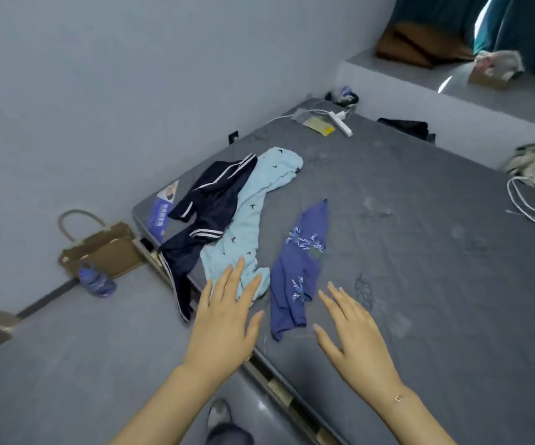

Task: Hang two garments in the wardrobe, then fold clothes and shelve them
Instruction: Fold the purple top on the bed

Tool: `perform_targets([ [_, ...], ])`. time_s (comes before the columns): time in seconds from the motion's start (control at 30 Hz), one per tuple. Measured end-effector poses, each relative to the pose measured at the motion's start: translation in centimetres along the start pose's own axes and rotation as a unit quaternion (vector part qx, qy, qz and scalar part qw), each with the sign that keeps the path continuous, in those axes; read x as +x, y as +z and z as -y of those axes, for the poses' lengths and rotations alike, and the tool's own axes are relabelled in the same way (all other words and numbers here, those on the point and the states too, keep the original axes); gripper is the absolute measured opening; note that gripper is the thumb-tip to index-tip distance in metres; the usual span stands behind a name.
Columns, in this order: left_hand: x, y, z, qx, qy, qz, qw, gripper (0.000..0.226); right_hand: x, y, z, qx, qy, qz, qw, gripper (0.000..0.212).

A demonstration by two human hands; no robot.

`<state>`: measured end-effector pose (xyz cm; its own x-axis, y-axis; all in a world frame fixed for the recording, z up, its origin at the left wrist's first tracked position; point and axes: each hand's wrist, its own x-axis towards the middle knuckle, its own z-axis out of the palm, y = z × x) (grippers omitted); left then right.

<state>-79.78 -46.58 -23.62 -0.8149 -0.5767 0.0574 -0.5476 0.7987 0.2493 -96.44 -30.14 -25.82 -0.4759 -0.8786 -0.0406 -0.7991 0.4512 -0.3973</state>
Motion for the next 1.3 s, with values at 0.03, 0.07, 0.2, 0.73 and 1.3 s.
perform_targets([
  [0.03,2.0,1.7,0.4,-0.013,0.005,0.016,1.0,0.058,1.1,1.0,-1.2,0.015,0.021,0.006,1.0,0.056],
  [0.07,4.1,3.5,1.0,-0.029,0.006,0.035,0.999,0.057,2.2,2.0,-2.3,0.035,0.043,0.011,0.998,0.054],
  [0.2,12.6,12.2,4.0,-0.103,-0.019,0.113,0.988,0.052,7.8,7.8,-6.9,0.135,0.149,0.016,0.98,0.041],
  [0.73,33.3,41.6,13.4,-0.359,-0.114,0.243,0.894,0.038,29.9,36.2,-19.5,0.103,0.334,-0.004,0.937,0.036],
  [1.3,32.2,44.3,3.4,-0.46,-0.254,0.273,0.805,0.009,14.7,33.4,-21.7,0.385,0.378,0.228,0.81,0.014],
])
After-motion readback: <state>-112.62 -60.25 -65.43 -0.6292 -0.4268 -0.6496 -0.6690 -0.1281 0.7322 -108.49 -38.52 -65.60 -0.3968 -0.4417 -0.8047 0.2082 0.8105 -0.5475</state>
